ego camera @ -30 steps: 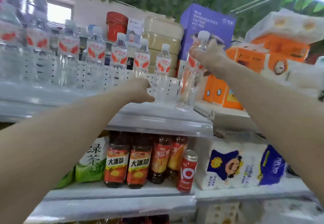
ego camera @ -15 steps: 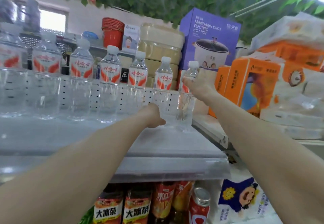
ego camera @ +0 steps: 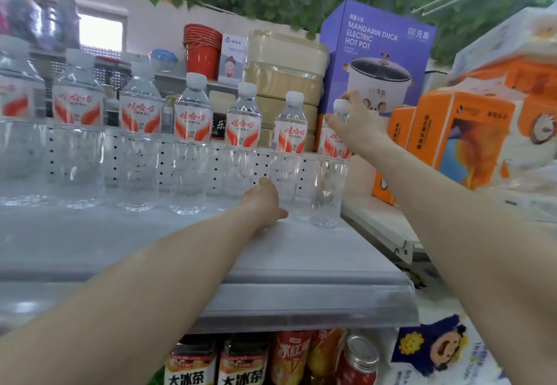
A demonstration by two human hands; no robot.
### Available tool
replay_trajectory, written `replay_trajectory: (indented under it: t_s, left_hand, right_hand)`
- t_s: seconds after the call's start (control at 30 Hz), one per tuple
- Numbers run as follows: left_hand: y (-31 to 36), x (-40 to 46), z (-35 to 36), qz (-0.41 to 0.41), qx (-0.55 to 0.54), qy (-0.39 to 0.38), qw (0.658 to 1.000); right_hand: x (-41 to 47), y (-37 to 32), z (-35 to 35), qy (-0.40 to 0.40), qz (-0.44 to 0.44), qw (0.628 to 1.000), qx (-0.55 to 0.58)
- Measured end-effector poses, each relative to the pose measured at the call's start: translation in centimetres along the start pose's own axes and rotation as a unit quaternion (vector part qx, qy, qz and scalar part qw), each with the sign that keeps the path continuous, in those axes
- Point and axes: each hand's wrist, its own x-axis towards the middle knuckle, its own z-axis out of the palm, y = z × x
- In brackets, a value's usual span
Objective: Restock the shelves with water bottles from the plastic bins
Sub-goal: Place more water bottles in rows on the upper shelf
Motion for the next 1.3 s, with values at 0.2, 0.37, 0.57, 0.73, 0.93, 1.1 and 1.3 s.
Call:
replay_trajectory:
  t_s: [0.2, 0.37, 0.57, 0.73, 0.93, 1.1, 1.3]
  left_hand:
    - [-0.1, 0.5, 0.3, 0.0, 0.002, 0.003, 1.0]
    - [-0.2, 0.7, 0.5, -0.002, 0.002, 0.0, 1.0]
    - [-0.2, 0.5, 0.3, 0.003, 0.022, -0.003, 1.0]
    - [0.3, -1.3, -0.7, 0.017, 0.077, -0.026, 0.997]
    - [1.3, -6.4, -2.9, 0.053, 0.101, 0.051, 0.992]
    - [2.8, -13.5, -2.9, 0.149, 0.101, 0.182, 0.967]
    - [1.9, -24.0, -0.8, 0.19, 0.15, 0.204, 0.948]
  right_hand:
    - [0.2, 0.8, 0.9, 0.02, -0.022, 1.0, 0.008]
    - [0.3, 1.2, 1.5, 0.015, -0.03, 0.999, -0.023]
    - [-0.5, 1.3, 1.8, 0.019, -0.035, 0.999, -0.021]
    - [-2.7, 1.6, 0.2, 0.017, -0.063, 0.994, -0.087]
    - [-9.1, 2.7, -3.3, -0.025, -0.105, 0.976, -0.192]
    - [-15.8, 3.3, -6.2, -0.037, -0.136, 0.965, -0.221]
    - [-24.9, 3.7, -7.4, -0.053, -0.189, 0.957, -0.216]
